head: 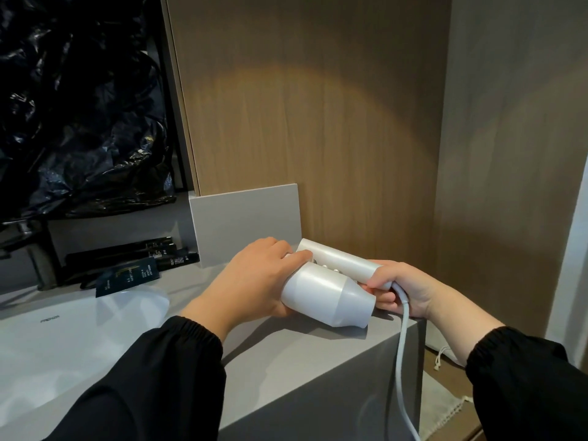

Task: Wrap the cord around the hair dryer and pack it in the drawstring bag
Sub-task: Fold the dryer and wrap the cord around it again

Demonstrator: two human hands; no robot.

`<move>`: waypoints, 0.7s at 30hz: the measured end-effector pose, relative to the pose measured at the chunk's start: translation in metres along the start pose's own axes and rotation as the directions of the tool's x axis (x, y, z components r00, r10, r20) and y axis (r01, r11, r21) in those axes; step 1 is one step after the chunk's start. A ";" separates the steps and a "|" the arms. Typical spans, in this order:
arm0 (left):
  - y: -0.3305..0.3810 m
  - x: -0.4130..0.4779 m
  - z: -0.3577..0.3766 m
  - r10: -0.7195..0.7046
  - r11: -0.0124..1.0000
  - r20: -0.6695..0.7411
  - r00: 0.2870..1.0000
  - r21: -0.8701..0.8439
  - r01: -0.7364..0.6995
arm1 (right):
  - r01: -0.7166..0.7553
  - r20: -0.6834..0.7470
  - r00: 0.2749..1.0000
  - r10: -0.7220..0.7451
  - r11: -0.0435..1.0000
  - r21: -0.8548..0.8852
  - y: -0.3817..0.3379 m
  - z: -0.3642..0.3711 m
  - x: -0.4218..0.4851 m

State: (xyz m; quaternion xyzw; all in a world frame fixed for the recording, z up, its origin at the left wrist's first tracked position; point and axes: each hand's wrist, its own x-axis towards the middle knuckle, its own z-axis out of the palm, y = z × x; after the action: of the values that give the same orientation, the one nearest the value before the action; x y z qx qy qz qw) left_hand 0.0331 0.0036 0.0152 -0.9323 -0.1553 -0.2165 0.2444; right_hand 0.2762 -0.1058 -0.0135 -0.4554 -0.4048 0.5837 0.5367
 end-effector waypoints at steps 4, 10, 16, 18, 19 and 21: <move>0.006 0.000 0.001 0.015 0.999 0.041 0.999 0.039 -0.017 | -0.026 -0.024 0.999 0.025 0.999 -0.034 -0.003 -0.001 -0.002; 0.007 -0.001 -0.001 -0.008 1.000 0.030 1.000 -0.004 0.008 | -0.001 0.003 1.000 0.001 1.000 -0.013 -0.002 0.000 -0.003; 0.011 -0.001 0.009 -0.035 0.999 -0.052 0.998 0.033 0.037 | 0.060 -0.116 0.992 -0.042 0.986 0.153 0.001 0.002 -0.013; 0.013 -0.001 0.011 -0.048 0.996 -0.088 0.995 0.072 0.055 | 0.072 -0.151 0.988 -0.046 0.981 0.178 0.003 0.005 -0.016; 0.014 -0.001 0.012 -0.057 0.995 -0.104 0.993 0.081 0.066 | 0.087 -0.171 0.984 -0.052 0.976 0.201 0.003 0.006 -0.018; 0.015 0.000 0.015 -0.112 0.991 -0.133 0.985 0.060 0.121 | 0.147 -0.214 0.973 -0.087 0.947 0.284 0.004 0.007 -0.021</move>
State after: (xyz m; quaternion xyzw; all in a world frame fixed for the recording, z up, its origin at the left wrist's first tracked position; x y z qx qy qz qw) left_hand 0.0439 -0.0013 -0.0027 -0.8967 -0.2007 -0.2851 0.2726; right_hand 0.2687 -0.1274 -0.0137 -0.4003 -0.2828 0.5565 0.6709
